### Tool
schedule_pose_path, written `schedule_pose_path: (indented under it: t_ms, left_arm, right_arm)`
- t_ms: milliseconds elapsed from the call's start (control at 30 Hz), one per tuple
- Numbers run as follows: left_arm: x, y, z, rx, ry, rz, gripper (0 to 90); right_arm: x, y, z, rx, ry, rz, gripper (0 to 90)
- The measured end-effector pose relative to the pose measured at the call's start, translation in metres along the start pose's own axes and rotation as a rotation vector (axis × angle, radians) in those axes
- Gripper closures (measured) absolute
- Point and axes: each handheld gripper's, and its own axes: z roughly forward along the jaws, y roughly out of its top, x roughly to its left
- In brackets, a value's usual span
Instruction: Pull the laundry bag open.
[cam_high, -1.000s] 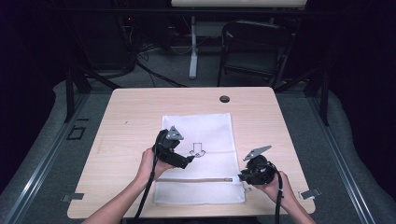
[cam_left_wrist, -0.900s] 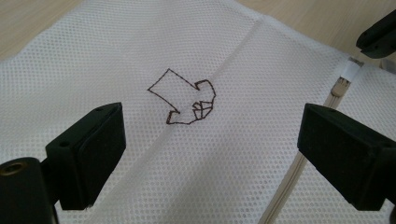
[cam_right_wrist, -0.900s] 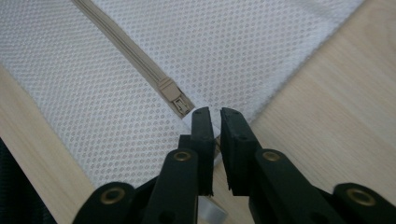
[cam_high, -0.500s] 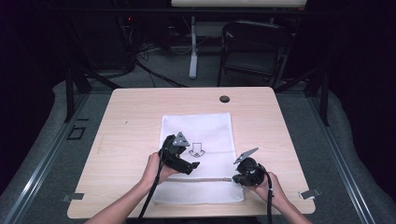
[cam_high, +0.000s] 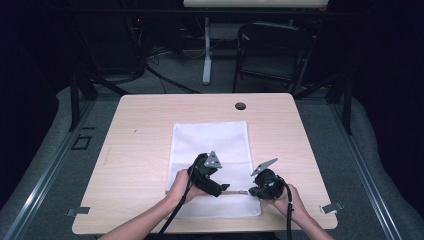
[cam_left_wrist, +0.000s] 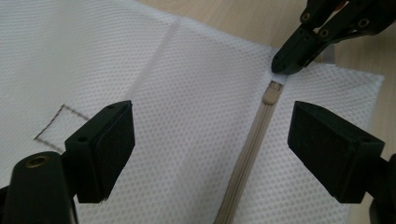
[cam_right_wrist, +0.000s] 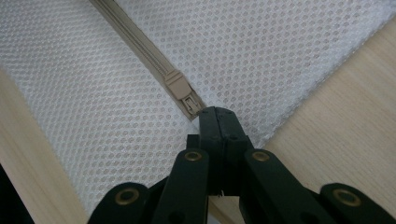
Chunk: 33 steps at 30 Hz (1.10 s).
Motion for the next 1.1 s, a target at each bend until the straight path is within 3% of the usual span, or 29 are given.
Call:
schedule_pose_path:
  t_ms: [333, 400, 467, 633, 800, 1100]
  left_arm:
    - [-0.006, 0.004, 0.029, 0.038, -0.083, 0.005, 16.6]
    - [-0.007, 0.006, 0.033, 0.047, -0.091, 0.017, 23.6]
    - [-0.010, 0.008, 0.039, 0.040, -0.114, 0.024, 24.3]
    - [-0.016, 0.012, 0.050, 0.041, -0.167, 0.059, 42.5]
    - [-0.021, 0.012, 0.060, 0.062, -0.181, 0.087, 61.9]
    - [-0.021, 0.012, 0.065, 0.066, -0.210, 0.123, 80.1]
  right_arm:
    - [-0.001, -0.002, 0.000, -0.013, 0.009, -0.012, 90.0]
    - [-0.001, -0.002, 0.000, -0.014, 0.009, -0.011, 90.0]
    - [-0.001, -0.002, 0.000, -0.014, 0.009, -0.012, 90.0]
    - [-0.002, -0.002, 0.000, -0.014, 0.013, -0.012, 90.0]
    - [-0.002, -0.002, 0.000, -0.014, 0.016, -0.010, 90.0]
    - [-0.003, -0.003, 0.000, -0.021, 0.026, 0.000, 90.0]
